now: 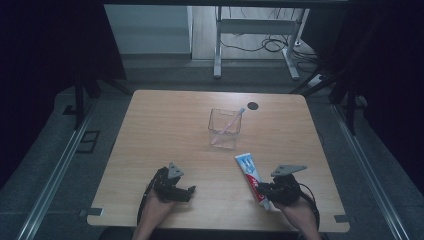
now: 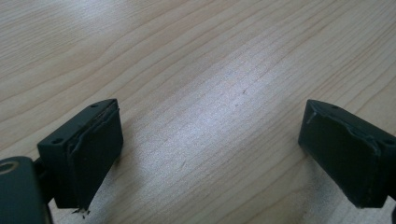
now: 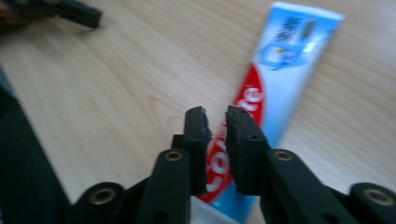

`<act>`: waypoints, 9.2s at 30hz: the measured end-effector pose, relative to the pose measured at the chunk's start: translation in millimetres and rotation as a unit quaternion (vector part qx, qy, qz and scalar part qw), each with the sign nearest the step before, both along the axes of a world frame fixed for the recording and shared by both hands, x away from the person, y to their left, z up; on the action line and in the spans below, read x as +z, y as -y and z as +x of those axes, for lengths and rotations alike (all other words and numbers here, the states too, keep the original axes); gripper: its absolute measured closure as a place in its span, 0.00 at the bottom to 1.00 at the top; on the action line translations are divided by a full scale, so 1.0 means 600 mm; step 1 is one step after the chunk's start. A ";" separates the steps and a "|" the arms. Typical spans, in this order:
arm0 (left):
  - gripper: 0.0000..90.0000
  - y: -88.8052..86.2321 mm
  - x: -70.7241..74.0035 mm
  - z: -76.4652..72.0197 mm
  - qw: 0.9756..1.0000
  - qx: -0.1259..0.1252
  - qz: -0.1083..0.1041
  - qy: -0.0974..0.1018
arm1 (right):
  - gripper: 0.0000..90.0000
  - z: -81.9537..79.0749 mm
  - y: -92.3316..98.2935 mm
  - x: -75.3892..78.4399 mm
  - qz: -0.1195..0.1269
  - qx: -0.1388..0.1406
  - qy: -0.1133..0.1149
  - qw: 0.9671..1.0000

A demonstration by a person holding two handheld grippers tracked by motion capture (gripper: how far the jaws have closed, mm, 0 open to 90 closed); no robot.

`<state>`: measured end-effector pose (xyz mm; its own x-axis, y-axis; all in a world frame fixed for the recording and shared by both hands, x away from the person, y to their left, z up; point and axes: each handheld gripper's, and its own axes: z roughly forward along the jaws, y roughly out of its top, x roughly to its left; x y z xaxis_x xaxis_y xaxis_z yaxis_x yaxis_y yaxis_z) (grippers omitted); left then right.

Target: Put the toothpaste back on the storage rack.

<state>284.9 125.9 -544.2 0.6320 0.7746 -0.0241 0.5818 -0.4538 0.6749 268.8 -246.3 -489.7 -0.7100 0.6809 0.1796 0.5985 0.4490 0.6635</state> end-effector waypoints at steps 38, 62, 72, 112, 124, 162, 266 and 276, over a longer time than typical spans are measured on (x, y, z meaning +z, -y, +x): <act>0.07 0.000 0.000 0.000 1.000 0.001 -0.001 0.000 | 0.79 0.013 -0.001 -0.002 -0.045 0.000 -0.018 0.999; 0.07 0.000 0.001 0.000 1.000 -0.001 0.002 -0.001 | 0.55 0.071 -0.010 0.024 -0.138 0.025 -0.065 0.988; 0.07 0.000 0.001 0.000 1.000 -0.001 0.002 -0.001 | 0.54 0.094 -0.035 0.013 -0.179 0.040 -0.080 0.980; 0.07 0.000 0.000 0.000 1.000 -0.001 0.002 0.000 | 0.65 0.135 -0.091 -0.009 -0.257 0.060 -0.121 0.957; 0.07 0.000 0.001 0.000 1.000 -0.001 0.002 -0.001 | 0.78 0.134 -0.091 0.001 -0.256 0.054 -0.124 0.957; 0.07 0.000 0.001 0.000 1.000 -0.001 0.002 -0.001 | 0.80 0.122 -0.053 0.054 -0.189 0.025 -0.068 0.979; 0.07 -0.001 0.001 0.001 1.000 -0.003 0.004 0.001 | 0.81 0.221 -0.099 0.191 0.016 -0.031 0.112 0.993; 0.07 -0.001 0.001 0.001 1.000 -0.002 0.004 0.001 | 0.81 0.240 -0.114 0.194 0.026 -0.037 0.115 0.992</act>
<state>285.3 126.4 -543.9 0.6358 0.7716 -0.0175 0.5785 -0.4614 0.6727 412.6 -178.0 -373.3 -0.6850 0.7265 0.0537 0.4578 0.3719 0.8076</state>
